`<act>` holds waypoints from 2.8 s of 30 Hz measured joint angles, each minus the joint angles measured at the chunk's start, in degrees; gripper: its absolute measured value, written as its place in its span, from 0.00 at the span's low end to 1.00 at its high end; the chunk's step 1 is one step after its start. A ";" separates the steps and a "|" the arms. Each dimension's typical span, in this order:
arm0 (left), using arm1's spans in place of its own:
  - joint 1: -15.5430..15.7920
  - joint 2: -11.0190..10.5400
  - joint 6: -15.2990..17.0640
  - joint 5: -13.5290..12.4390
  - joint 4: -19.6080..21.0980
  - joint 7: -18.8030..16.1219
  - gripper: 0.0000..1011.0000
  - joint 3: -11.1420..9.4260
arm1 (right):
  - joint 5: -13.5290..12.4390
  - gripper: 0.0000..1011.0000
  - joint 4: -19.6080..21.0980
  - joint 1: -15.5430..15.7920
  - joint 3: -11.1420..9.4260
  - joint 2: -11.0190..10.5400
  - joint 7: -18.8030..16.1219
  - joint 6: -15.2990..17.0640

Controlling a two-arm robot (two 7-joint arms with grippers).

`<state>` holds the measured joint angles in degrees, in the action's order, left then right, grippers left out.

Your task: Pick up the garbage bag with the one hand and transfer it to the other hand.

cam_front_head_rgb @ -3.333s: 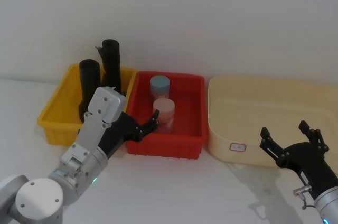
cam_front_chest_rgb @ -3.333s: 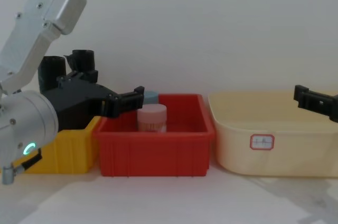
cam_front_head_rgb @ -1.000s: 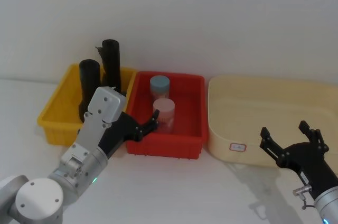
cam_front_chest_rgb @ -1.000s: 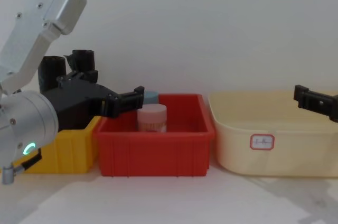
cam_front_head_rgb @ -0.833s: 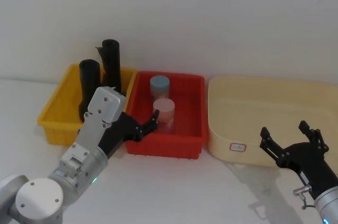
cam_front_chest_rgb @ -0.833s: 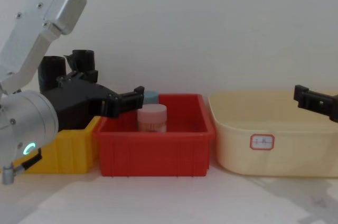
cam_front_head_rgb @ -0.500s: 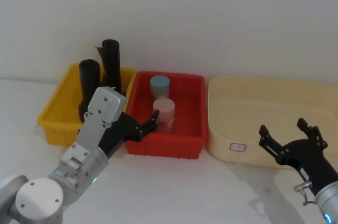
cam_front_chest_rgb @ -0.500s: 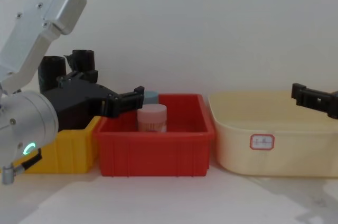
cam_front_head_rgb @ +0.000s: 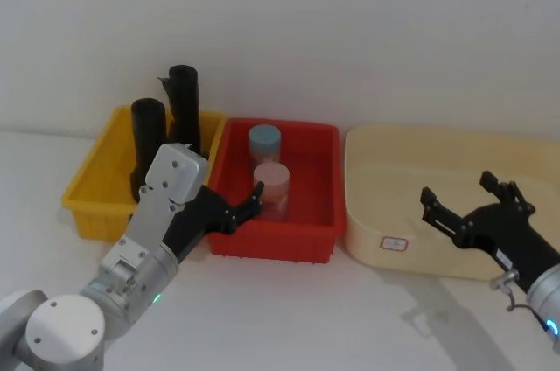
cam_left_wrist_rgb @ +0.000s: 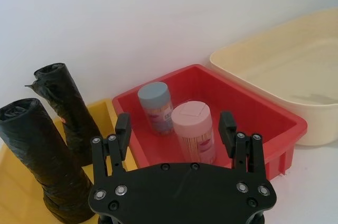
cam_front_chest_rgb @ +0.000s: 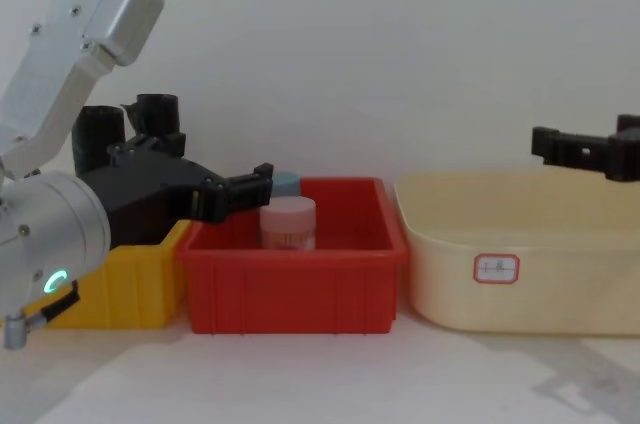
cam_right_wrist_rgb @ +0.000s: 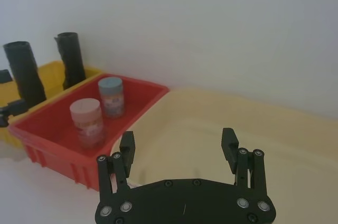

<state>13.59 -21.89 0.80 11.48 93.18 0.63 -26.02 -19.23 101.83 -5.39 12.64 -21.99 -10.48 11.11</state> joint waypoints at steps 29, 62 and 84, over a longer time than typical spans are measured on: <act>0.00 0.00 0.00 0.00 0.00 0.00 0.99 0.00 | -1.51 0.99 -4.02 -15.00 6.96 -1.40 -8.36 12.46; 0.00 0.00 0.00 0.01 0.00 0.00 0.99 0.00 | -1.79 0.99 -10.82 -28.49 15.78 0.09 -15.56 20.45; 0.00 0.00 0.00 0.00 0.00 0.00 0.99 0.00 | -1.83 0.99 -24.43 -35.95 19.98 6.04 -16.43 19.85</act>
<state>13.59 -21.90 0.80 11.48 93.17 0.62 -26.02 -21.06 77.40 -41.34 32.61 -15.96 -26.92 30.96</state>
